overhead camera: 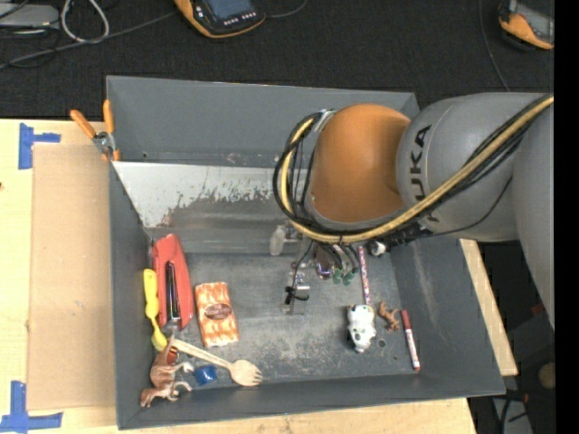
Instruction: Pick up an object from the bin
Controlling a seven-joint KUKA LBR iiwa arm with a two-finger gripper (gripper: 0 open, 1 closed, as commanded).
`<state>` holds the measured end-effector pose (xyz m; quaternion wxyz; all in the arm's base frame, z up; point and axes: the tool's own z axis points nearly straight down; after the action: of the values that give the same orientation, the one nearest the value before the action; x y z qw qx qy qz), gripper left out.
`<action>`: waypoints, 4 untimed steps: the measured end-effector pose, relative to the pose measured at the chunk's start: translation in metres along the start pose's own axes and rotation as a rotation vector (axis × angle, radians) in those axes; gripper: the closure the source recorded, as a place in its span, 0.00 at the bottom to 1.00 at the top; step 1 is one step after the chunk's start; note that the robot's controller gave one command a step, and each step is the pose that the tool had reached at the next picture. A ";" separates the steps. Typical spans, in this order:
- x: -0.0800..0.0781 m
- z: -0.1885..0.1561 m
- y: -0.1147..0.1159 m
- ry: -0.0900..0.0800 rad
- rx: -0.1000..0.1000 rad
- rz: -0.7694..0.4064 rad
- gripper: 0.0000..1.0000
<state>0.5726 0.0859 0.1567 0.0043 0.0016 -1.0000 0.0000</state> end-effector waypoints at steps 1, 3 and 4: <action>-0.002 -0.004 0.000 -0.007 -0.001 0.003 0.00; 0.004 0.039 0.082 -0.004 0.002 -0.052 0.00; 0.009 0.009 0.104 -0.013 -0.006 0.039 0.00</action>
Offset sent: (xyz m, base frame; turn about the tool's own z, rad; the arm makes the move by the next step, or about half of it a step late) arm -0.0008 0.0792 -0.0044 -0.1030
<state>0.5633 0.1899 0.1478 -0.0020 -0.0178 -0.9998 -0.0028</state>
